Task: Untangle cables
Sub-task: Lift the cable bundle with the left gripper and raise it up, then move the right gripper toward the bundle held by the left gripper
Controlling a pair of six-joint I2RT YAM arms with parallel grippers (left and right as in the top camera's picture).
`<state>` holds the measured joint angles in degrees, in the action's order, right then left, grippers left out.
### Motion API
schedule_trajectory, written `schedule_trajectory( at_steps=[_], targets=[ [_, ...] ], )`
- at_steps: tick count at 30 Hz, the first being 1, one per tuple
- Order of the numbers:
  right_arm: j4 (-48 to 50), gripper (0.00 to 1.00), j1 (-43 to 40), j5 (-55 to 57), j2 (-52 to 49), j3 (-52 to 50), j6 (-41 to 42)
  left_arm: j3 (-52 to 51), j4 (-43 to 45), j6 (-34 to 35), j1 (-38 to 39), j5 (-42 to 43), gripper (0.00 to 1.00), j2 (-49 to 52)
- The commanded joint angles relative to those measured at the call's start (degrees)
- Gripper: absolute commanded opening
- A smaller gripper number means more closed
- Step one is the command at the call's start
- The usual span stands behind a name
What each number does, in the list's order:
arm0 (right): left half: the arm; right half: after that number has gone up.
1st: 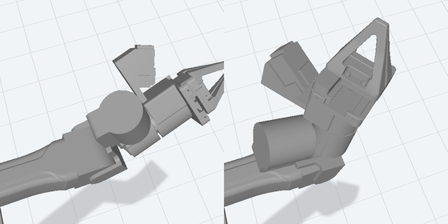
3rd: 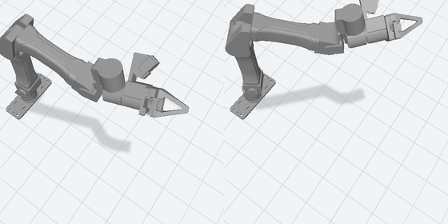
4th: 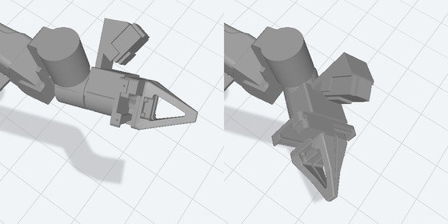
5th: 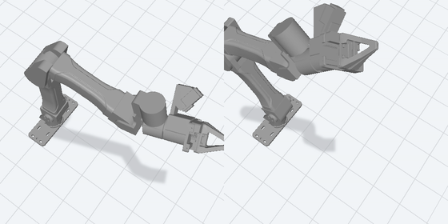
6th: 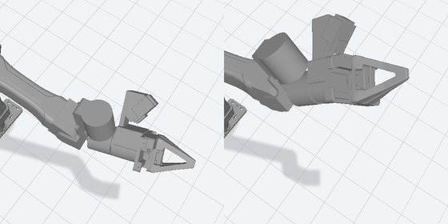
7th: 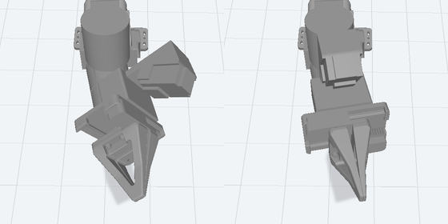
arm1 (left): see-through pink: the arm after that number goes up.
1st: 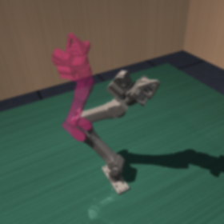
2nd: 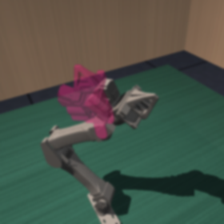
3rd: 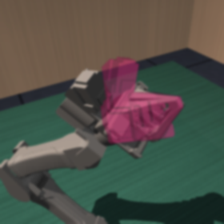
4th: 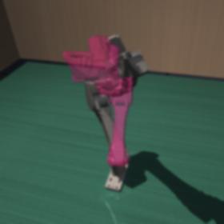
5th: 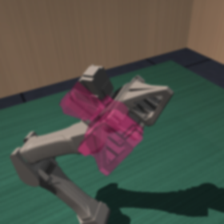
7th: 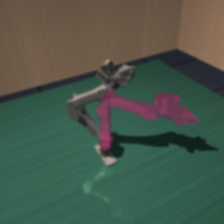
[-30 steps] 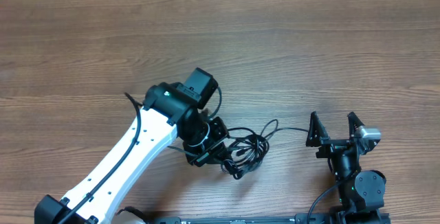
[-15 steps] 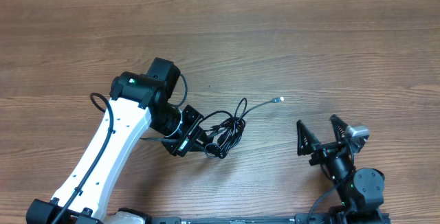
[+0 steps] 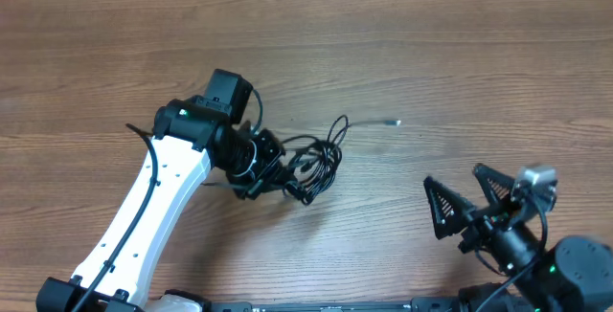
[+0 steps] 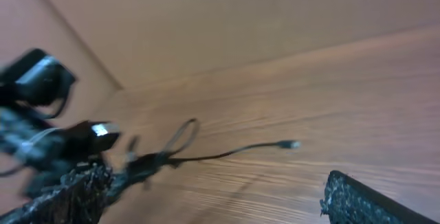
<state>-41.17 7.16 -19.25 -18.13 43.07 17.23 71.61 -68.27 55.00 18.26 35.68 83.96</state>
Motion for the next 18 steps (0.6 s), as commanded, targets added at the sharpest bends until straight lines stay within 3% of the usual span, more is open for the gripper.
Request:
schedule_trajectory(
  at_steps=[1, 5, 8, 11, 13, 18],
  targets=[
    [0.6, 1.0, -0.1, -11.3, -2.3, 2.4, 1.7, 1.4, 4.8, -9.5, -0.3, 0.6, 0.04, -1.0],
    [0.9, 1.0, -0.1, -18.1, -2.5, 2.4, 7.1, 1.4, 11.7, -19.0, -0.3, 2.9, 0.05, -1.0],
    [2.7, 1.0, -0.1, -18.3, -2.7, 2.4, 16.8, 1.4, 15.5, -20.4, -0.3, 2.7, 0.04, -1.0],
    [3.6, 0.93, -0.1, -18.4, -3.7, 2.4, 26.8, 1.4, 20.8, -20.3, -0.2, 2.7, 0.04, -1.0],
    [1.1, 0.86, -0.1, -18.4, -5.8, 2.4, 28.3, 1.4, 26.9, -20.1, 0.1, 2.7, 0.04, -1.0],
    [-3.1, 0.85, -0.1, -18.7, -11.0, 2.4, 27.3, 1.4, 31.5, -20.0, 2.1, -2.6, 0.04, -1.0]
  ],
)
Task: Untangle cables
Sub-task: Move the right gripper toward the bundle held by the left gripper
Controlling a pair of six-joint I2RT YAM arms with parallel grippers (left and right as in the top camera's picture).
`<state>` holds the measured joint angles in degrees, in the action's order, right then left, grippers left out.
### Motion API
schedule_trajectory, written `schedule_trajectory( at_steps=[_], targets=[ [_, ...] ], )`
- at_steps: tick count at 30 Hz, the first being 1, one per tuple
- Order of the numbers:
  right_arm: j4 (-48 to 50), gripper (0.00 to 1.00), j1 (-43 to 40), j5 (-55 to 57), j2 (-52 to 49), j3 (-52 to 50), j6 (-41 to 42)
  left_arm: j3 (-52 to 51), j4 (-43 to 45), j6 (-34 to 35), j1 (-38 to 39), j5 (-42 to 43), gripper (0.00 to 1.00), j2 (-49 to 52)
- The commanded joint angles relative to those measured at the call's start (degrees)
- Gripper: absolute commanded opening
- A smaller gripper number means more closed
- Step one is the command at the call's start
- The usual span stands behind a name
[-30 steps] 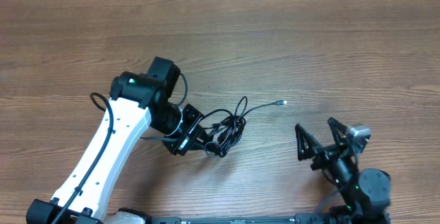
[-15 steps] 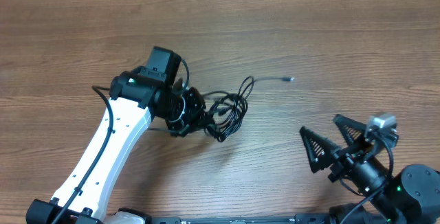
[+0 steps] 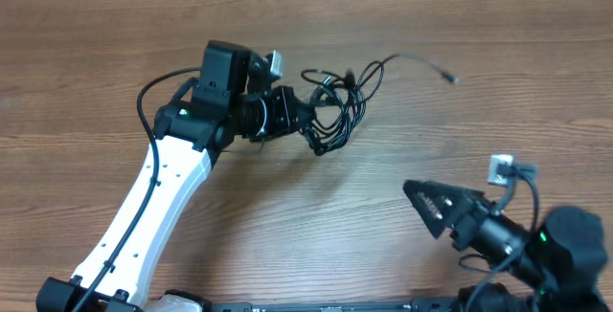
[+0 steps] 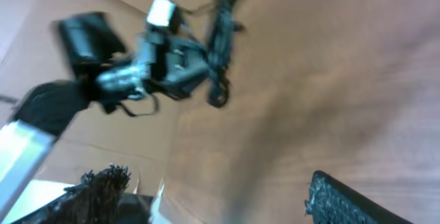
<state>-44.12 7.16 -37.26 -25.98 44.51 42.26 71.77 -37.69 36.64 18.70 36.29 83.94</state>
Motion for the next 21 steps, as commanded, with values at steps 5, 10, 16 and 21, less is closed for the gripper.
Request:
schedule_trajectory(
  at_steps=[5, 10, 16, 21],
  targets=[
    [3.3, 0.81, -0.1, -1.4, -7.9, 0.9, 0.7, 1.2, 0.9, -0.2, 5.5, -14.6, 0.04, -1.0],
    [4.0, 0.77, -0.1, -1.4, -11.8, 0.9, -2.0, 1.2, 1.2, 4.5, 7.6, -19.8, 0.04, -1.0],
    [6.5, 0.71, -0.1, -2.4, -17.0, 0.9, -4.7, 1.2, 1.6, 10.4, 7.7, -19.7, 0.04, -1.0],
    [10.1, 0.7, -0.1, -5.3, -21.0, 0.9, -5.7, 1.2, 1.6, 11.8, 7.8, -19.2, 0.04, -1.0]
  ],
)
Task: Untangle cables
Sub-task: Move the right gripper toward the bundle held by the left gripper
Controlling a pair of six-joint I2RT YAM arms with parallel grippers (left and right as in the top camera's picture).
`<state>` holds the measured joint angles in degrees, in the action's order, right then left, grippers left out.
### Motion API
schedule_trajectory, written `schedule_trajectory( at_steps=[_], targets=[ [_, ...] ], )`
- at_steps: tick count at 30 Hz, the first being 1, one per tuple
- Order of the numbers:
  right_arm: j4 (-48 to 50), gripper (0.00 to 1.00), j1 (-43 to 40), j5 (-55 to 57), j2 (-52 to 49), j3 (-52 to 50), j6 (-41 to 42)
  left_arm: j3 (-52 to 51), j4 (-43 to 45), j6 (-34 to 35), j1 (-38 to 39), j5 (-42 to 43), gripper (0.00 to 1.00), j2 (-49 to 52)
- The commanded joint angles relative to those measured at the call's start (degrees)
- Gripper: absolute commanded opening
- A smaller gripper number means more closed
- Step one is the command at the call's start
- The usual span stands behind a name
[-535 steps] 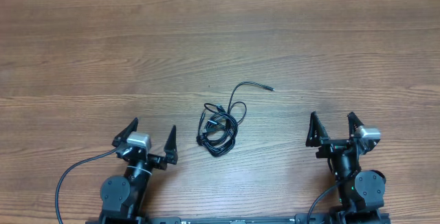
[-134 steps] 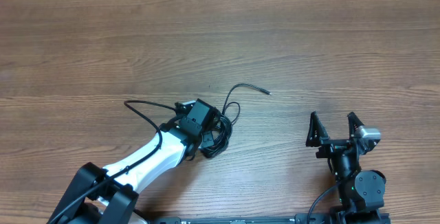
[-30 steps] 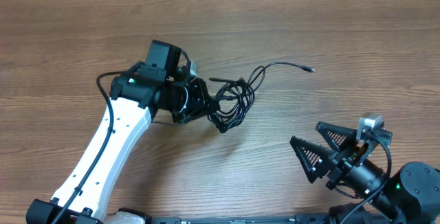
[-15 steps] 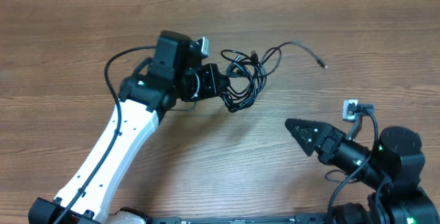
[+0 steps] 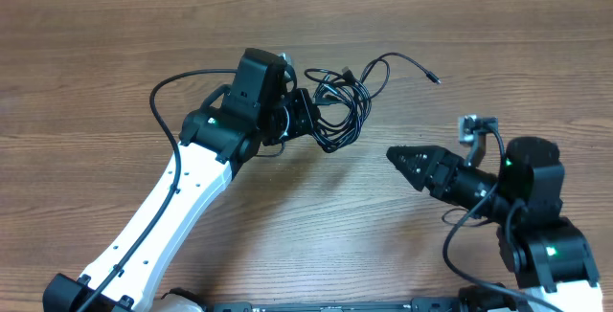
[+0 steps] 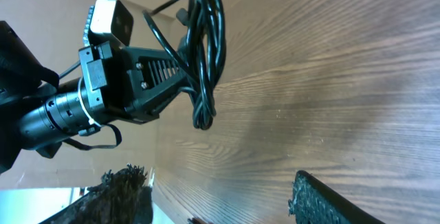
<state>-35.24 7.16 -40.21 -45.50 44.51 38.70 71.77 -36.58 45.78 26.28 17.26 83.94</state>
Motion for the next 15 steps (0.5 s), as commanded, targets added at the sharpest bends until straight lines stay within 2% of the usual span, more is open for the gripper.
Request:
schedule_trajectory(
  at_steps=[1, 7, 11, 15],
  targets=[
    [1.6, 0.7, -0.1, -2.6, -2.3, 0.9, -2.4, 1.2, 0.5, 2.7, 0.3, 0.2, 0.04, -1.0],
    [2.2, 0.68, -0.1, -3.9, -5.7, 0.9, -5.0, 1.2, 0.4, 2.6, 0.4, 0.1, 0.04, -1.0],
    [4.0, 0.59, -0.1, -5.6, -6.8, 0.9, -5.8, 1.2, 0.5, 3.3, 0.4, 0.2, 0.04, -1.0],
    [7.7, 0.61, -0.1, -7.5, -7.0, 0.9, -6.1, 1.2, 0.4, 3.6, 0.4, -1.1, 0.04, -0.8]
  ],
)
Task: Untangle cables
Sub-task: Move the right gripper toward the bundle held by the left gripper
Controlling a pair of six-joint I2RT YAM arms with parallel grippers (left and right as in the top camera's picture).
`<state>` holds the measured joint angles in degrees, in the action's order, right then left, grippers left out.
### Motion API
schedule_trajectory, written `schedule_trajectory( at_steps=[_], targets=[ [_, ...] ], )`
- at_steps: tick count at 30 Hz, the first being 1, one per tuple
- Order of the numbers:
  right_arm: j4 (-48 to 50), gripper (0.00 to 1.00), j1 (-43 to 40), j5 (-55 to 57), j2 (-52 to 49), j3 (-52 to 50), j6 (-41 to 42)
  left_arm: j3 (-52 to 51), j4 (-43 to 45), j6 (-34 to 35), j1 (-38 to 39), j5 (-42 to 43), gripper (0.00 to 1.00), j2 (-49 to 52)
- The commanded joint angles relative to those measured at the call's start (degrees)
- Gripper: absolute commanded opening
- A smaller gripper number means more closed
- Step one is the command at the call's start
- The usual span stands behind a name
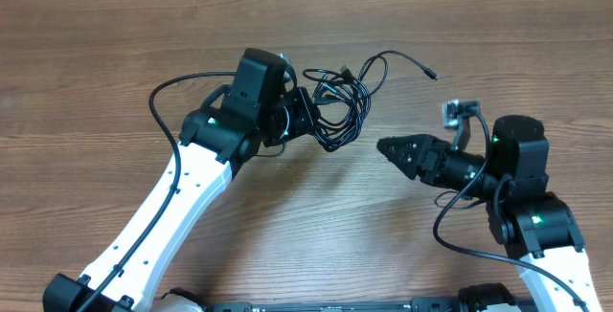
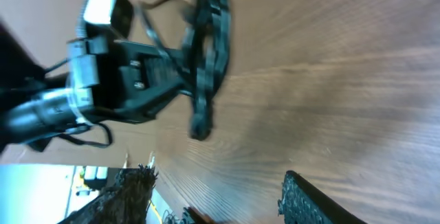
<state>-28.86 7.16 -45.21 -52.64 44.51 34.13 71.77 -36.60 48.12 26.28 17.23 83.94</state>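
A tangled bundle of black cables (image 1: 337,106) hangs off the table, with my left gripper (image 1: 305,113) shut on its left side. One loose end with a small plug (image 1: 430,75) trails out to the upper right. In the right wrist view the bundle (image 2: 206,52) dangles from the left gripper's fingers (image 2: 148,80). My right gripper (image 1: 391,149) is open, pointing left at the bundle from a short way to its lower right, with nothing between its fingers (image 2: 316,200).
The wooden table (image 1: 115,54) spreads all around. My left arm (image 1: 182,197) runs diagonally from the front left; my right arm's body (image 1: 522,197) sits at the front right.
My right gripper has shifted a little to the left and up, closer to the bundle. The left gripper and the held cables have stayed where they were.
First my left gripper was down at the bundle on the table while the right gripper stood open at the front right. Then the left gripper held the bundle further back, and later right of that. The right gripper turned left and now points at the bundle.
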Motion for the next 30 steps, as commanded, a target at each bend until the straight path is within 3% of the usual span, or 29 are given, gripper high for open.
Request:
schedule_trajectory(
  at_steps=[1, 8, 13, 22, 30],
  targets=[
    [2.0, 0.61, -0.1, -2.4, 0.1, 0.9, -1.9, 1.2, 0.4, 1.2, 0.4, -1.5, 0.04, -0.8],
    [4.8, 0.59, -0.1, -1.0, -2.1, 0.9, -7.7, 1.1, 0.5, 5.9, 0.5, -2.6, 0.04, -0.7],
    [6.6, 0.51, 0.0, 1.4, -6.8, 0.9, -8.8, 1.1, 0.5, 8.7, 0.5, -2.6, 0.04, -0.7],
    [10.7, 0.53, 0.2, -1.6, -9.3, 0.9, -9.2, 1.1, 0.8, 8.9, 2.2, -7.3, 0.04, -0.7],
    [15.7, 0.49, 5.9, -0.9, -9.3, 0.9, -13.1, 1.1, 0.8, 11.2, 4.7, -11.4, 0.04, -0.7]
  ],
)
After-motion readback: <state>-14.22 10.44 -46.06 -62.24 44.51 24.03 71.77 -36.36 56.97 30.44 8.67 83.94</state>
